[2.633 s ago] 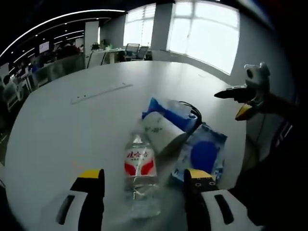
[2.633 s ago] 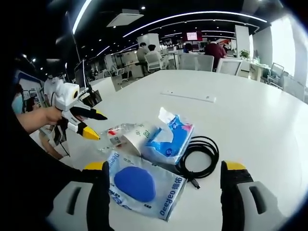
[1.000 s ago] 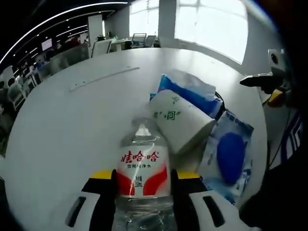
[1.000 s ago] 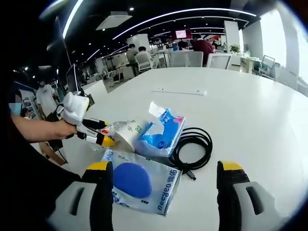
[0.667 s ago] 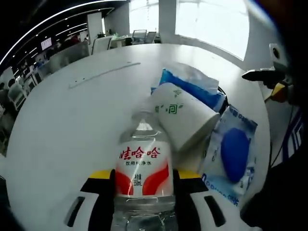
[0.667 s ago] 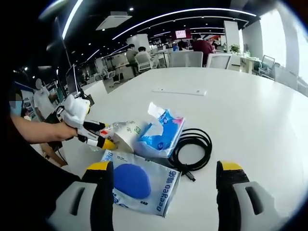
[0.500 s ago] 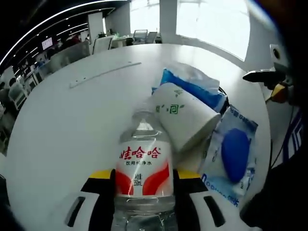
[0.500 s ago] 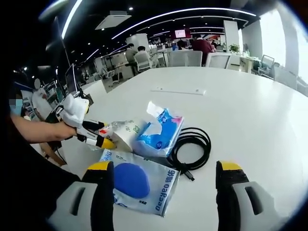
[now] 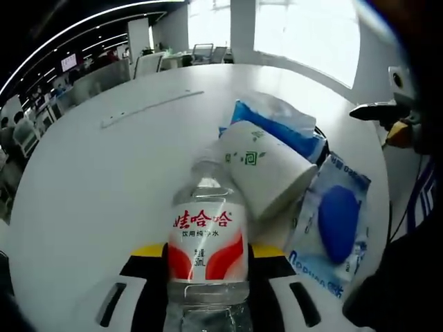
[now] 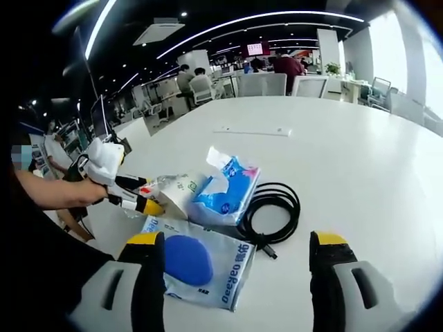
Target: Arrange the tabletop items into an orderly group along one side of the table until the central work area is clear of visible clutter.
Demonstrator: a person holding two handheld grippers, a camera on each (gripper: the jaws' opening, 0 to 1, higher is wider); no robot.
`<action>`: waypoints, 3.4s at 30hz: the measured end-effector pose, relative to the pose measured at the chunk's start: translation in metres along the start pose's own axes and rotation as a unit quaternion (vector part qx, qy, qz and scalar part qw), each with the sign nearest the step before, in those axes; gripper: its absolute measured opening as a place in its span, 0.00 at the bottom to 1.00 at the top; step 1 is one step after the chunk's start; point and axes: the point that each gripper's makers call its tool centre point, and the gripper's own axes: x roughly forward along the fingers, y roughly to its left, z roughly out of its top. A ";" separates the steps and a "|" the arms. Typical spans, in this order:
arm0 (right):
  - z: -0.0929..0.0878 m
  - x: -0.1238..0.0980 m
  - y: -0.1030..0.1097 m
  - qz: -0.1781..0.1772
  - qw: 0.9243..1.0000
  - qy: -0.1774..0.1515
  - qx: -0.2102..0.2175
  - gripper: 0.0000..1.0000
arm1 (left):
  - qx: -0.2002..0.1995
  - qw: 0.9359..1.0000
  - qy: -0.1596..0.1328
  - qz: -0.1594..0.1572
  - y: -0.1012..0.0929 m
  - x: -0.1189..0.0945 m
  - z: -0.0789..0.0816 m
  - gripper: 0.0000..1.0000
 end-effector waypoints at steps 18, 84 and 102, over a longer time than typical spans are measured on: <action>0.005 -0.001 -0.001 -0.002 1.000 -0.011 0.010 0.81 | 0.012 1.000 -0.020 0.010 0.007 -0.010 0.011 0.39; 0.054 0.040 0.060 0.075 0.996 -0.052 0.025 0.66 | -0.040 0.990 -0.134 0.015 0.020 -0.074 0.030 0.34; 0.081 0.070 0.109 0.141 0.986 -0.058 0.062 0.58 | -0.014 0.984 -0.175 0.002 0.008 -0.100 0.060 0.34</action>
